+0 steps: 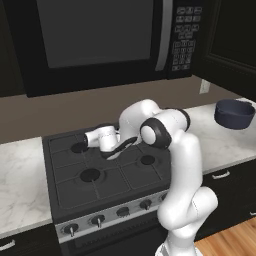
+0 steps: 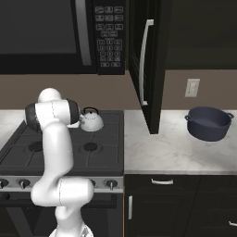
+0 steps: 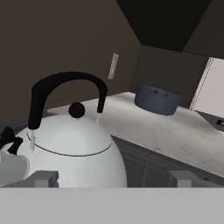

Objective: Pick the kettle from the cabinet and place it on a stove burner. Then pick the pot from the counter and place it on another stove burner. Finally, turn both burners on.

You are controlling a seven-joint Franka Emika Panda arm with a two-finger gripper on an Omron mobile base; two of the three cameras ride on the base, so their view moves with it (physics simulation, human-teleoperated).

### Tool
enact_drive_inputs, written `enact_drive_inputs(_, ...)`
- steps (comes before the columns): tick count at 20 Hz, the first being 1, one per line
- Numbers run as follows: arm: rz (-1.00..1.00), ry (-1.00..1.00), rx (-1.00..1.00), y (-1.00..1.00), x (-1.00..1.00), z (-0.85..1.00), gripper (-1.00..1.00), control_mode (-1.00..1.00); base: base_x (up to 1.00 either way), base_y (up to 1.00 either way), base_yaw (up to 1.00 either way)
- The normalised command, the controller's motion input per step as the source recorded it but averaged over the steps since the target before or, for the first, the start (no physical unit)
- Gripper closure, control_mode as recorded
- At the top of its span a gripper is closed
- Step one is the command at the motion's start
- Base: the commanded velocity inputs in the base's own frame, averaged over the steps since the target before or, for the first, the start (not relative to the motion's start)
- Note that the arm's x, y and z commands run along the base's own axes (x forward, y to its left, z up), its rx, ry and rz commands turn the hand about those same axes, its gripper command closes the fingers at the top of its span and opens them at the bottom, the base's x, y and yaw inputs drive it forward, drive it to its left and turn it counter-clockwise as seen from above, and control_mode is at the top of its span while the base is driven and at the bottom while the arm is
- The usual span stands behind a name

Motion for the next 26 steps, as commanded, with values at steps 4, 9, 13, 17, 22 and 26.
enact_drive_inputs(4, 0.0, 0.0, 0.0, 0.03, -0.12, 0.0, -1.0, -1.0, 0.0, 0.0, 0.0)
enact_drive_inputs(9, 0.0, -0.02, 0.0, 0.0, -0.17, 0.03, -1.0, -1.0, 0.0, 0.0, 0.0)
enact_drive_inputs(13, 0.0, -0.05, -0.03, 0.16, -0.24, 0.29, -1.0, -1.0, 0.0, 0.0, 0.0)
enact_drive_inputs(17, 0.0, -0.04, -0.05, 0.2, -0.27, 0.39, -1.0, -1.0, 0.0, 0.0, 0.0)
enact_drive_inputs(22, 0.0, -0.05, -0.05, 0.17, -0.31, 0.37, -1.0, -1.0, 0.0, 0.0, 0.0)
enact_drive_inputs(26, 0.0, -0.03, -0.01, 0.02, -0.33, 0.45, -1.0, -1.0, 0.0, 0.0, 0.0)
